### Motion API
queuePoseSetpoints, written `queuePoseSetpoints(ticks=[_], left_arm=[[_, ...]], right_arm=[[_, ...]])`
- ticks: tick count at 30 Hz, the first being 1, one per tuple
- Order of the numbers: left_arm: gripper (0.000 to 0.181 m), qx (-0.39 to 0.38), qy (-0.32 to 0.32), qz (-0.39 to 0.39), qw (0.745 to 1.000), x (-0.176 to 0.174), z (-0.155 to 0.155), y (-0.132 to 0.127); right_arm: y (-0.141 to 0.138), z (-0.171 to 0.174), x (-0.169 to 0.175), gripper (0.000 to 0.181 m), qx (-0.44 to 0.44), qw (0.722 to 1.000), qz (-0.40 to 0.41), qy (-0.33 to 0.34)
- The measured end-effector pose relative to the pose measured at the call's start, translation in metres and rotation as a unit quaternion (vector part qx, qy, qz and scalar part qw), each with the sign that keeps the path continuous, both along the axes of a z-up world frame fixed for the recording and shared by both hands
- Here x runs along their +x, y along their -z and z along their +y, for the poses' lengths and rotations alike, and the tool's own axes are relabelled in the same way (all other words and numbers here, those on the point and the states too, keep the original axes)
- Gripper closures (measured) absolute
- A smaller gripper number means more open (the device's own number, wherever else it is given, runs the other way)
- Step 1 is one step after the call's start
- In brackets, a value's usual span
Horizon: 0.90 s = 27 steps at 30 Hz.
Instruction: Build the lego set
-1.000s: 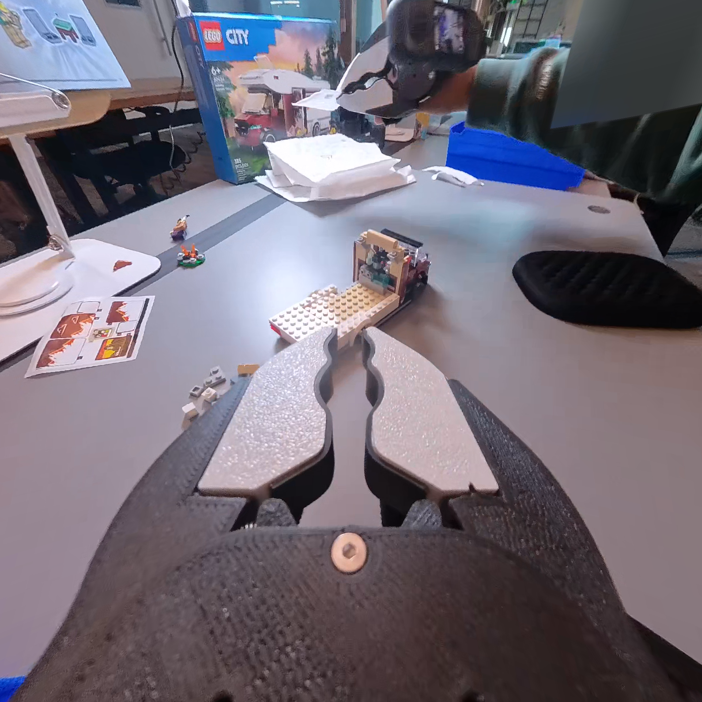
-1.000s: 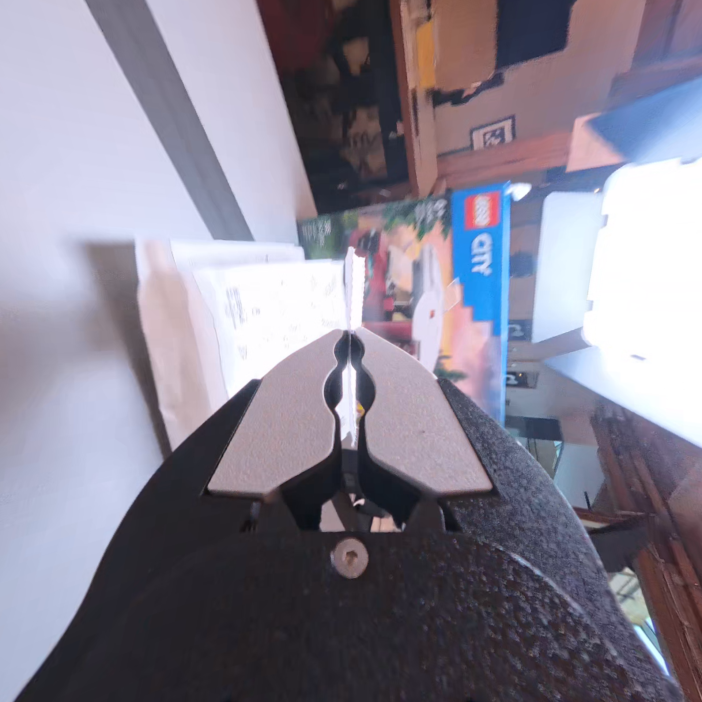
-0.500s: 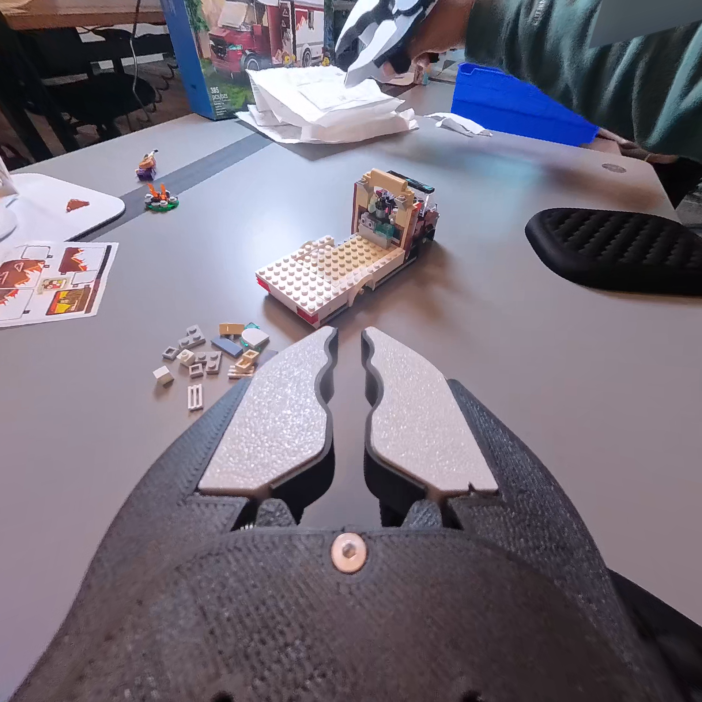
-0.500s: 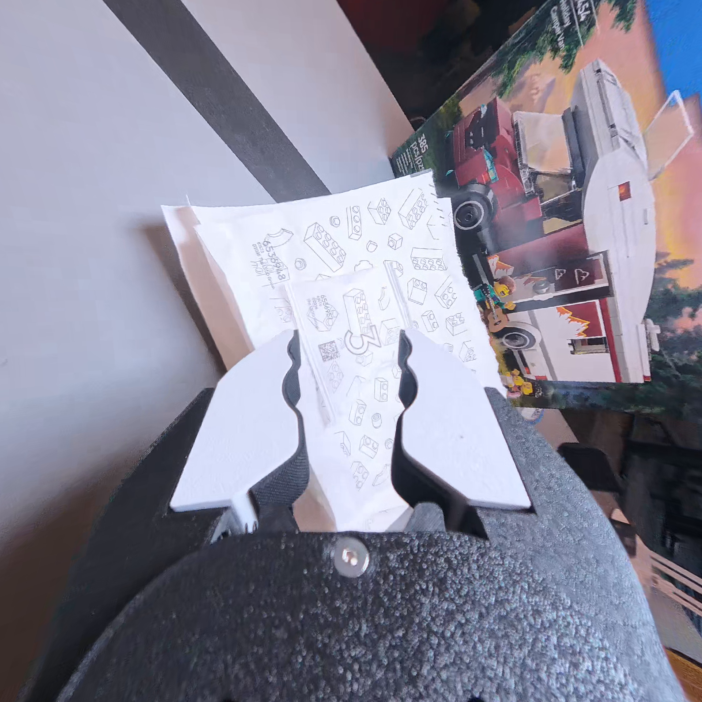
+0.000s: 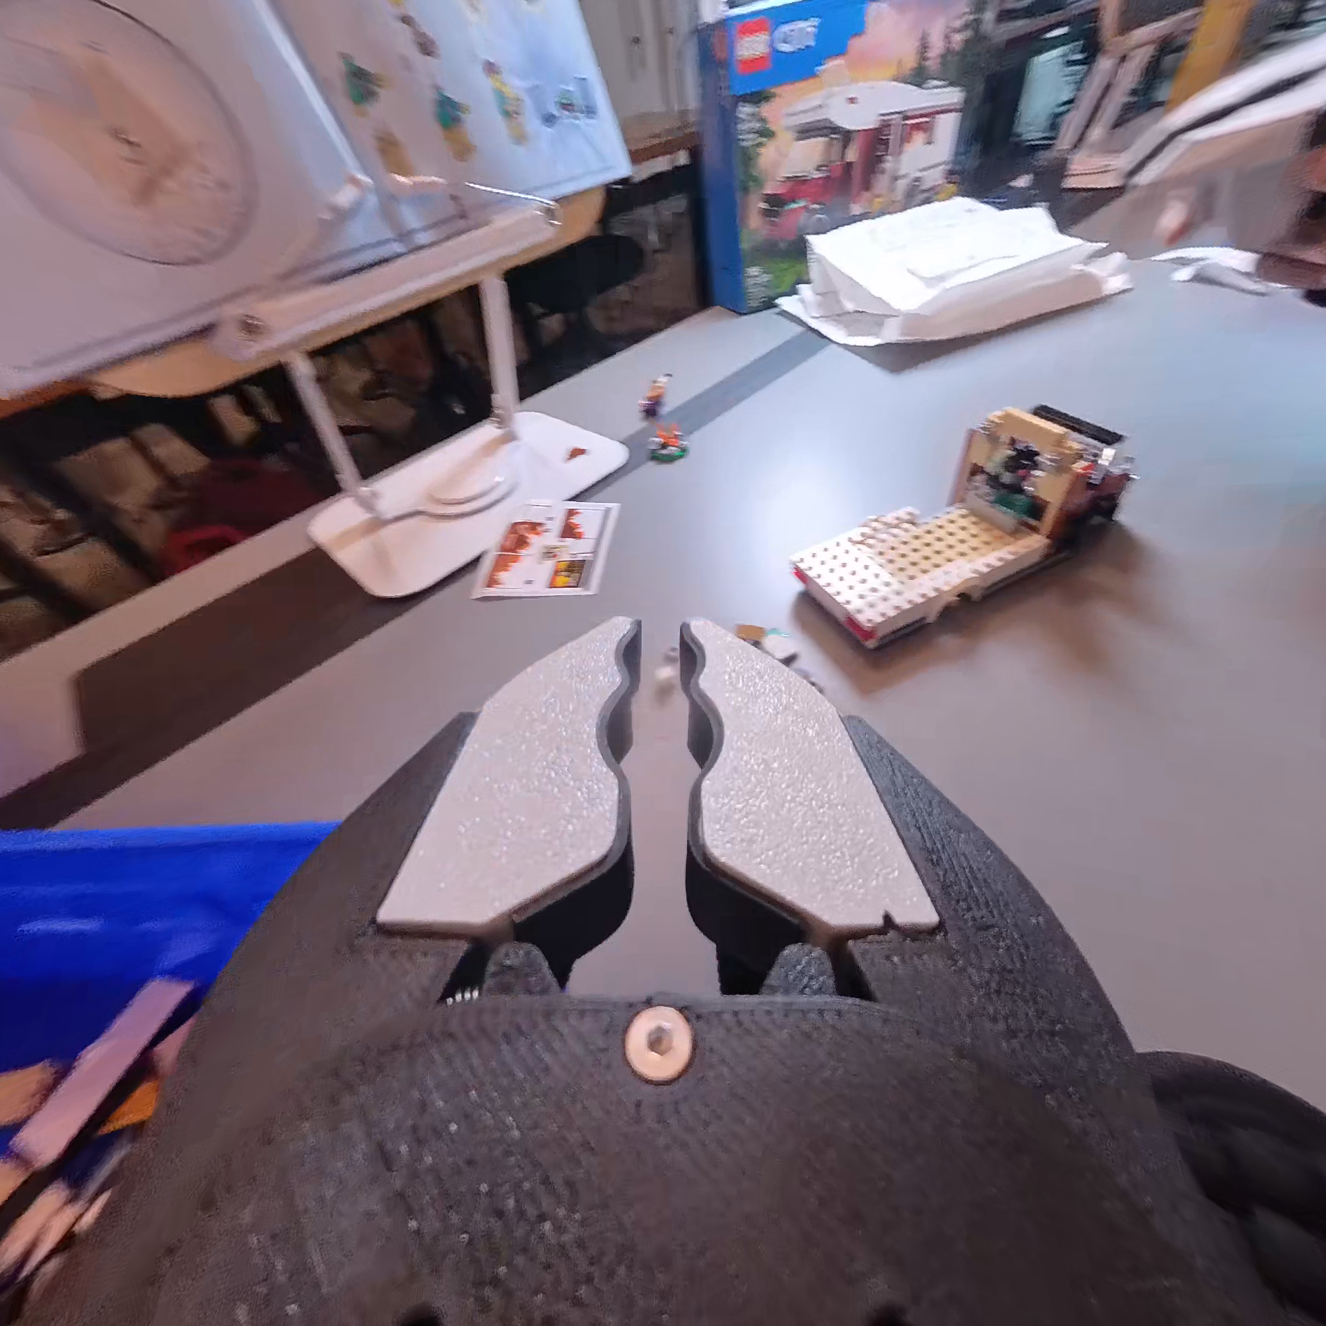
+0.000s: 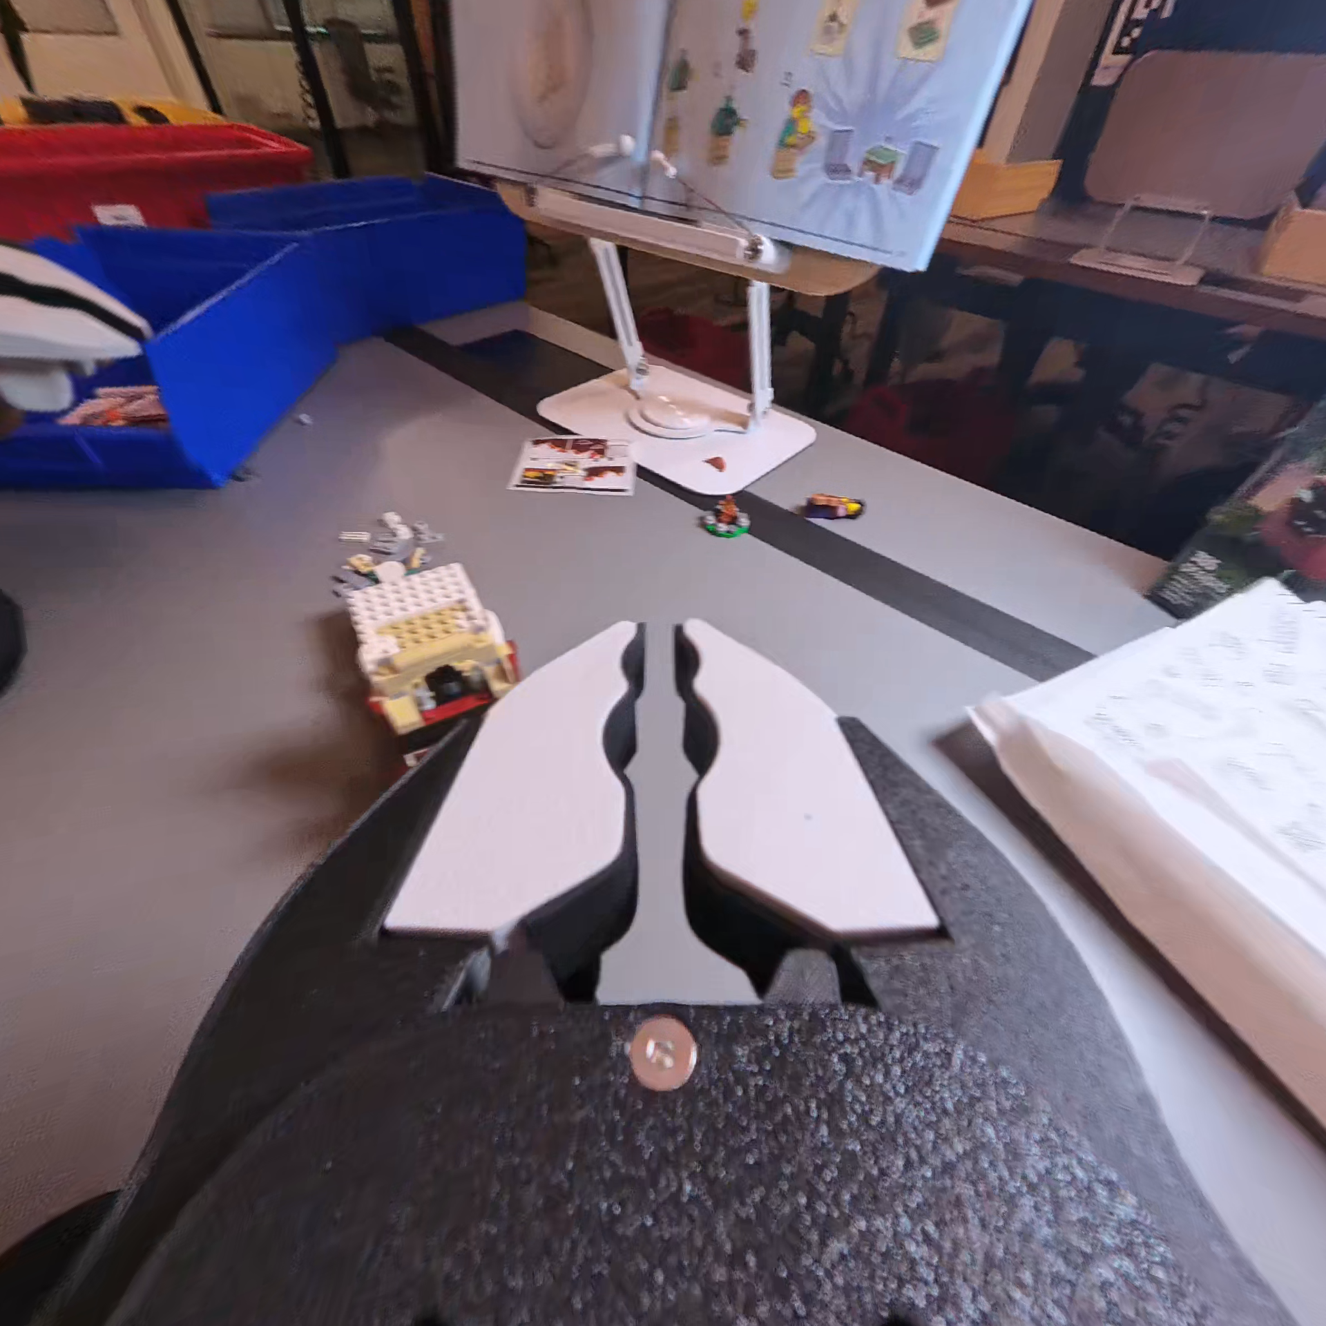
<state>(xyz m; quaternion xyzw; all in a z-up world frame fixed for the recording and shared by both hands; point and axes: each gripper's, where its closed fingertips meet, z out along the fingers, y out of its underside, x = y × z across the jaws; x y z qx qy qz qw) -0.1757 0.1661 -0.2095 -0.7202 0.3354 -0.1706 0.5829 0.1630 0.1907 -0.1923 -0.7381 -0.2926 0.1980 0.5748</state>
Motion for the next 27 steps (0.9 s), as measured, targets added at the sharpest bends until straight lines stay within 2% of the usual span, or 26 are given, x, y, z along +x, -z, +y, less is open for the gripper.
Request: queuePoseSetpoints(ticks=[1,4,6,8,11,15,17,18,19,22,25,27], left_arm=[[0.172,0.010,-0.023,0.004,1.000,-0.013,0.003,-0.009],[0.171,-0.002,-0.077,0.043,0.996,-0.050,0.016,-0.031],[0.167,-0.049,-0.083,0.085,0.992,-0.066,0.030,-0.035],[0.161,-0.126,-0.069,0.172,0.975,-0.076,0.047,-0.023],[0.159,-0.237,-0.038,0.292,0.926,-0.086,0.075,0.004],[0.157,-0.362,-0.025,0.433,0.825,-0.106,0.103,0.050],[0.157,-0.418,-0.015,0.455,0.786,-0.106,0.109,0.067],[0.157,-0.424,-0.013,0.467,0.776,-0.105,0.115,0.072],[0.157,-0.436,-0.013,0.490,0.755,-0.109,0.117,0.078],[0.158,-0.473,0.005,0.520,0.711,-0.115,0.110,0.098],[0.158,-0.487,0.002,0.586,0.648,-0.141,0.102,0.113],[0.159,-0.498,0.006,0.602,0.624,-0.146,0.097,0.120]], right_arm=[[0.000,-0.015,-0.013,0.181,0.001,1.000,0.008,-0.014],[0.007,-0.042,-0.033,0.181,0.001,0.999,0.017,-0.031],[0.012,-0.049,-0.037,0.181,0.005,0.999,0.034,-0.032],[0.015,-0.048,-0.034,0.172,0.011,0.999,0.047,-0.020],[0.019,-0.047,-0.028,0.166,0.004,0.998,0.054,-0.012],[0.019,-0.048,-0.017,0.165,0.006,0.998,0.060,-0.004],[0.018,-0.049,-0.013,0.165,0.010,0.998,0.058,0.000],[0.017,-0.049,-0.012,0.165,0.014,0.998,0.056,0.002],[0.016,-0.050,-0.012,0.165,0.017,0.998,0.055,0.002],[0.012,-0.053,-0.013,0.165,0.026,0.998,0.051,0.000],[0.009,-0.054,-0.013,0.165,0.030,0.998,0.053,-0.003],[0.009,-0.054,-0.014,0.165,0.026,0.998,0.057,-0.006]])
